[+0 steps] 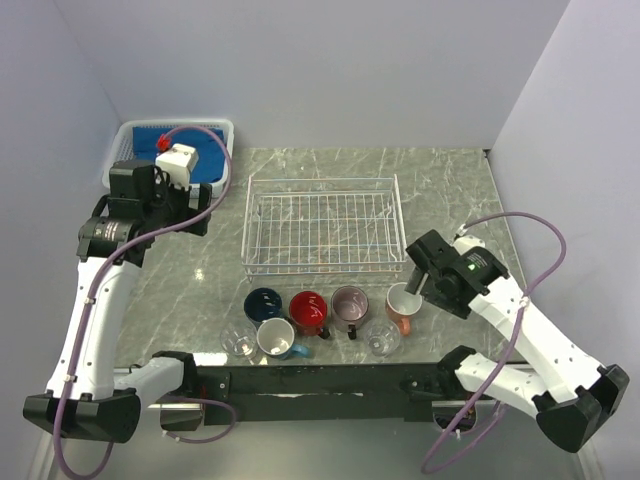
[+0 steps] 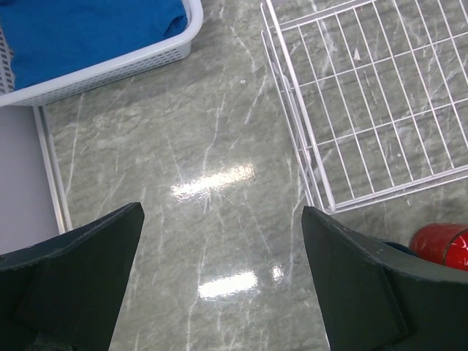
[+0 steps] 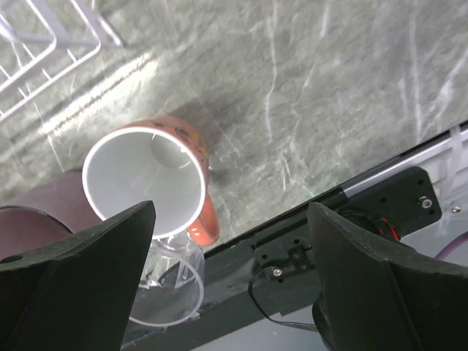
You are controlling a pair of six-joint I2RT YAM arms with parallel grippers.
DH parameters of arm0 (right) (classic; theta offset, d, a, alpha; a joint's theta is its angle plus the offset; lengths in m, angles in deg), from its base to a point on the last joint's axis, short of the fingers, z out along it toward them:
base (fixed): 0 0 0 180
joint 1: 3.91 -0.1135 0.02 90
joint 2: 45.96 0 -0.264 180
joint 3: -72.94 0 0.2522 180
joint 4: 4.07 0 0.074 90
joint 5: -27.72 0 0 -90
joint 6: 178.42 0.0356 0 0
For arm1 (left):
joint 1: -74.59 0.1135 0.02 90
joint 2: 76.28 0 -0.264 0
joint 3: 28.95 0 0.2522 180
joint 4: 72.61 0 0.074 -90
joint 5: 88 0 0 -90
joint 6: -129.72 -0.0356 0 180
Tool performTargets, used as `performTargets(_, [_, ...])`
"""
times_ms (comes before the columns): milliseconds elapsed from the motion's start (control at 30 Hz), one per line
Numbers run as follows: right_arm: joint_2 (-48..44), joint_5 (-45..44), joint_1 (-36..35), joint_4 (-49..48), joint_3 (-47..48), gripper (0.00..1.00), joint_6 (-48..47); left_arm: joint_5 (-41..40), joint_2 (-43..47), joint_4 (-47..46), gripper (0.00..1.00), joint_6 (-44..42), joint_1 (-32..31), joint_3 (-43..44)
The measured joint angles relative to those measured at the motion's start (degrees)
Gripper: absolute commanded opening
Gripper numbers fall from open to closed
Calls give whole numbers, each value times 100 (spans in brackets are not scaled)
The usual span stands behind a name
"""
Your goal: Load the cups into the dish rack
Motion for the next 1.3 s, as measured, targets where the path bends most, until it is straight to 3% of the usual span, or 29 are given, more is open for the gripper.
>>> performTargets(400, [151,754,90,-640,-914,85,-282,46,2,-109,96,-190,238,-4])
performTargets(700, [527,1019,260,-1386,-1139,68,-525,111,-107,-260,96,-293,334,-153])
performTargets(900, [813,1093,339,-1803,-1388,45,-664,109,-157,-264,96,-358,356,-168])
performTargets(1033, [901,1113,345,-1952,-1462,23,-723,109,-181,-264,96,-380,361,-168])
performTargets(1233, [859,1115,356,-1969,-1495,3,-713,109,-216,-317,96,-387,374,-168])
performTargets(1300, [807,1108,356,-1899,-1499,0,-723,116,-238,-345,96,-391,380,-168])
